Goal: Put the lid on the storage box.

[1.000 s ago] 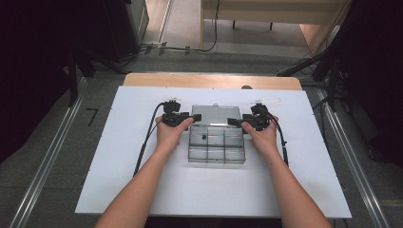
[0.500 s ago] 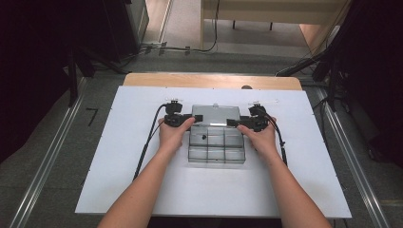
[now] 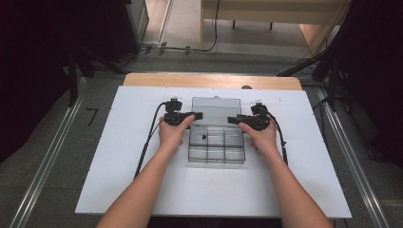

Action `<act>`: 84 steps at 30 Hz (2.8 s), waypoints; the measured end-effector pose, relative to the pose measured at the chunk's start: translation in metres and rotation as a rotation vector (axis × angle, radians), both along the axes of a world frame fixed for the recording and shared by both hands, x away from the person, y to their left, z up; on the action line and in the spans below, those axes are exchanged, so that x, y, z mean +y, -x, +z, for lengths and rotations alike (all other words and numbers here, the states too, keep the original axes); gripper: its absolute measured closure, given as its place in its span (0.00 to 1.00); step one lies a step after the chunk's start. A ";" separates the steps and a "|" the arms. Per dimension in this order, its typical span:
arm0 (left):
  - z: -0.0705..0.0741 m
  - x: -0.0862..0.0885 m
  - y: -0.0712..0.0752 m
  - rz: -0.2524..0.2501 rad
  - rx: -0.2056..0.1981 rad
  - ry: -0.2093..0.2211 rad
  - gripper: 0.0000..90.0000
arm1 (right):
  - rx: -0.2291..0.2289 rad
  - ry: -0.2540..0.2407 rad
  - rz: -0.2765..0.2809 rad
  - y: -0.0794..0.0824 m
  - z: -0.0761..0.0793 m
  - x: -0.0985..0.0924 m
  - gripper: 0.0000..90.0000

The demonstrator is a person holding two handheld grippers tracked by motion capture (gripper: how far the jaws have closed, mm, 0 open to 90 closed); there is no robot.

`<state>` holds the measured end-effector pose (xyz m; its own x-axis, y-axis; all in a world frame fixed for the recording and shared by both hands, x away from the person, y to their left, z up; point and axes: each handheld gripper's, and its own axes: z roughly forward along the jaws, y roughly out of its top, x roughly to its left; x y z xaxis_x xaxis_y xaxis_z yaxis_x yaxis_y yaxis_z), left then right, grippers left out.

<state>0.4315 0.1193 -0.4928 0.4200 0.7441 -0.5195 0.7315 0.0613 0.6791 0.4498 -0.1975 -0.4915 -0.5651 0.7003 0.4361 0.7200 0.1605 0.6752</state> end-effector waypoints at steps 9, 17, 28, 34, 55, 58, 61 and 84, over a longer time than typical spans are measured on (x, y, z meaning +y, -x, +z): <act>0.009 0.009 0.004 -0.025 -0.066 0.024 0.71 | -0.066 0.002 -0.003 0.006 0.010 -0.004 0.57; 0.014 0.014 0.010 -0.050 -0.114 0.037 0.79 | -0.105 -0.047 0.007 0.010 0.013 -0.012 0.69; 0.020 0.017 0.015 -0.098 -0.162 0.017 0.84 | -0.187 -0.055 0.028 0.019 0.016 -0.017 0.76; 0.032 0.014 0.008 -0.101 -0.198 -0.001 0.68 | -0.228 -0.031 0.042 0.022 0.017 -0.016 0.76; 0.056 0.010 0.009 -0.097 -0.264 0.006 0.75 | -0.288 0.031 0.035 0.028 0.023 -0.013 0.65; 0.056 0.010 0.013 -0.098 -0.275 0.014 0.74 | -0.288 0.025 0.003 0.028 0.030 -0.014 0.56; 0.057 0.010 0.018 -0.102 -0.286 0.017 0.74 | -0.306 0.008 -0.009 0.028 0.040 -0.017 0.55; 0.060 0.013 0.039 -0.152 -0.335 -0.004 0.70 | -0.407 0.010 -0.004 0.052 0.070 -0.013 0.74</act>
<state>0.3928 0.1325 -0.4328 0.6725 0.6617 -0.3314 0.4689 -0.0345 0.8826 0.3974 -0.2109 -0.4211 -0.6876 0.7057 0.1708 0.3949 0.1661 0.9036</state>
